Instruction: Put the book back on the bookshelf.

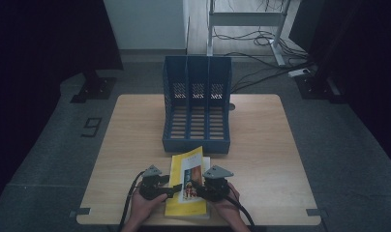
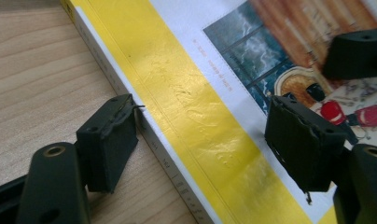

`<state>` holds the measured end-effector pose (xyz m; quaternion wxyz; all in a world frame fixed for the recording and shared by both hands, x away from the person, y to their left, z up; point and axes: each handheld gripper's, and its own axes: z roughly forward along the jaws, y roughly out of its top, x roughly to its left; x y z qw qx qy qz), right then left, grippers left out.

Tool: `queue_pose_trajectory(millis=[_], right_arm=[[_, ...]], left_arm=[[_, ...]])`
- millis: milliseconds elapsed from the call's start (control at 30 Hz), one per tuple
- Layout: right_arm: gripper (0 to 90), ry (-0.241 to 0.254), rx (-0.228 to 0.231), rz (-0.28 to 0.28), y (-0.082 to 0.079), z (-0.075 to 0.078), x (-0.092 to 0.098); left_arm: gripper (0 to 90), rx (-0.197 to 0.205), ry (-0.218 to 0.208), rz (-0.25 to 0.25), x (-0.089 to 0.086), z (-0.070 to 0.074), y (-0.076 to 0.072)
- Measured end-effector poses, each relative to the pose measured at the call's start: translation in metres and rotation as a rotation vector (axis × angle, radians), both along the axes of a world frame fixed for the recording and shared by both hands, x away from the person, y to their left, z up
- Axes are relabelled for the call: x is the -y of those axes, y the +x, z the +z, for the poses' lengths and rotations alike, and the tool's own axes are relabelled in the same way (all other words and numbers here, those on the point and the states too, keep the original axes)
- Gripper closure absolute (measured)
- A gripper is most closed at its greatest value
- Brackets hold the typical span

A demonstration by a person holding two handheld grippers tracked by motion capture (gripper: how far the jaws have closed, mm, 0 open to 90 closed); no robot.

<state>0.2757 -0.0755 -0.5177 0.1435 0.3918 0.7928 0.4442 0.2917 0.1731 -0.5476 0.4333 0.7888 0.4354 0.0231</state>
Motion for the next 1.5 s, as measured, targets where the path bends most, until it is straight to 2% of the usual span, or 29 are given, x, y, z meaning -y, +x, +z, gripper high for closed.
queue_pose_trajectory(millis=[133, 233, 367, 467, 567, 667, 733, 900, 1033, 1367, 1500], right_arm=[[48.8, 0.038, -0.071, 0.001, 0.010, -0.010, 0.007], [48.6, 0.068, -0.120, -0.004, 0.016, -0.017, 0.011], [60.6, 0.110, -0.133, -0.002, 0.022, -0.019, 0.017], [66.6, 0.151, -0.162, 0.007, 0.027, -0.020, 0.021], [74.8, 0.163, -0.152, 0.014, 0.027, -0.022, 0.021], [84.9, 0.241, -0.154, 0.037, 0.027, -0.020, 0.025], [86.8, 0.244, -0.141, 0.038, 0.026, -0.019, 0.024], [87.4, 0.264, -0.111, 0.017, 0.021, -0.015, 0.022], [87.3, 0.256, -0.093, 0.011, 0.019, -0.011, 0.020], [86.1, 0.274, -0.129, 0.003, 0.021, -0.011, 0.021], [86.9, 0.268, -0.126, 0.000, 0.021, -0.010, 0.020]], left_arm=[[24.8, 0.022, 0.038, -0.005, 0.003, 0.001, -0.001], [24.8, 0.021, 0.036, -0.006, 0.003, 0.001, -0.001], [24.9, 0.019, 0.033, -0.006, 0.002, 0.001, -0.001], [24.9, 0.020, 0.032, -0.003, 0.002, 0.000, -0.001], [24.9, 0.016, 0.026, -0.001, 0.002, 0.000, -0.001], [24.9, 0.010, 0.014, -0.001, 0.001, 0.000, 0.000], [25.0, 0.010, 0.015, -0.002, 0.001, 0.000, 0.000], [25.0, 0.010, 0.014, -0.002, 0.001, 0.000, 0.000], [24.9, 0.009, 0.009, 0.000, 0.001, 0.000, 0.001], [24.7, 0.003, -0.002, 0.002, 0.000, 0.000, 0.002], [24.6, 0.005, 0.001, 0.001, 0.000, 0.000, 0.001]])
